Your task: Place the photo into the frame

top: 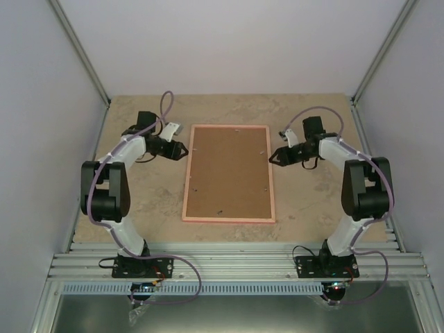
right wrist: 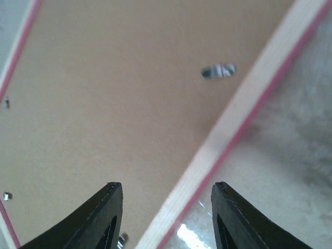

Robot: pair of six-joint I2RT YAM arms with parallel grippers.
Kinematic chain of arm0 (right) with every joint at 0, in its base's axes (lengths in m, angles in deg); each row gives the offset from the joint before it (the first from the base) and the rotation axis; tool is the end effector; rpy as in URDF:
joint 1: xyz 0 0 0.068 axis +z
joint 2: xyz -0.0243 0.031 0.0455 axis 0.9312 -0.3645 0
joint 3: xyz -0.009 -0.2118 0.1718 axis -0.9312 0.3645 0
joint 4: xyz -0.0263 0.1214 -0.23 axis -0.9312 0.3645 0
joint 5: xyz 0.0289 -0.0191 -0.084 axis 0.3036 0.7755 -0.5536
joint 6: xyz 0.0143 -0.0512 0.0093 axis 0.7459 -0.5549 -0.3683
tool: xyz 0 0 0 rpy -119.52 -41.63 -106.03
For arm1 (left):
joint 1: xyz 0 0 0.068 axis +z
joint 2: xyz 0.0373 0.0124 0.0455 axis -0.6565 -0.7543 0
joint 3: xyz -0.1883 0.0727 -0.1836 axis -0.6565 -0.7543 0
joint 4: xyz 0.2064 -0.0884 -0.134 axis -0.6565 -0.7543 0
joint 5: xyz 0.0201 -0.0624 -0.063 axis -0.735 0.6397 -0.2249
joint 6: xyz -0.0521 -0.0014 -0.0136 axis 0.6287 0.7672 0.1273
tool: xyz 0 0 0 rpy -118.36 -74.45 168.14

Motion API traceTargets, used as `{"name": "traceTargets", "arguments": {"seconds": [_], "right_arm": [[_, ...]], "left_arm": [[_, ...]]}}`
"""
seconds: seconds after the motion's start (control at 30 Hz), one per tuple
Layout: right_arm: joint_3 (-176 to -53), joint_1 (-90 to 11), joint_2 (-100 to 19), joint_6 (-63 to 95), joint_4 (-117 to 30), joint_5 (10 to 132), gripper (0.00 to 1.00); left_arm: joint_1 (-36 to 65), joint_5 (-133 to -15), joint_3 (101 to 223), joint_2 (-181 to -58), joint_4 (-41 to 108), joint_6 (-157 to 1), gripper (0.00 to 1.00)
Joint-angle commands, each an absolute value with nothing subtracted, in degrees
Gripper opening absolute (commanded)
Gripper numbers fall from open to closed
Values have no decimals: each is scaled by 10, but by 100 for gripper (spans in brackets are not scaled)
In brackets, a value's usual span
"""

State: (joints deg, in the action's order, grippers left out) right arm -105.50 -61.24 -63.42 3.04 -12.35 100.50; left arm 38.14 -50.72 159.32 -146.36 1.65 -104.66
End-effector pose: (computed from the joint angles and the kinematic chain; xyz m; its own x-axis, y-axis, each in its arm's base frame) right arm 0.3456 0.0663 0.1725 -0.8889 -0.1999 -0.4121 -0.4093 0.7505 0.5189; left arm 0.3616 -0.0370 0.1965 -0.7779 0.2641 -0.5702 0.5102 0.7952 -0.3276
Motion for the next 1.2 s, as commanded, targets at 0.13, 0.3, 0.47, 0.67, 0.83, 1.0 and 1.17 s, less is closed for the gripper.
{"name": "traceTargets", "arguments": {"seconds": [0.13, 0.3, 0.47, 0.67, 0.83, 1.0, 1.17], "right_arm": [[-1063, -536, -579, -51, -180, 1077, 41], [-1036, -477, -602, -33, -218, 1086, 31], [-1009, -439, -632, -12, -256, 1065, 24], [-1002, -436, -672, 7, -264, 1052, 19], [-995, -436, -684, -5, -264, 1030, 17], [-985, -437, -694, -7, -269, 1013, 17], [-974, -437, -694, -10, -277, 999, 17]], "left_arm": [[330, -578, 1528, -1372, -40, -1194, 63], [277, -617, 1466, -1326, -34, -1225, 64], [235, -647, 1434, -1310, -12, -1222, 60], [177, -722, 1427, -1330, 13, -1192, 59], [145, -787, 1455, -1364, 5, -1182, 59], [120, -843, 1462, -1382, -12, -1194, 58], [119, -887, 1458, -1389, -50, -1210, 58]]}}
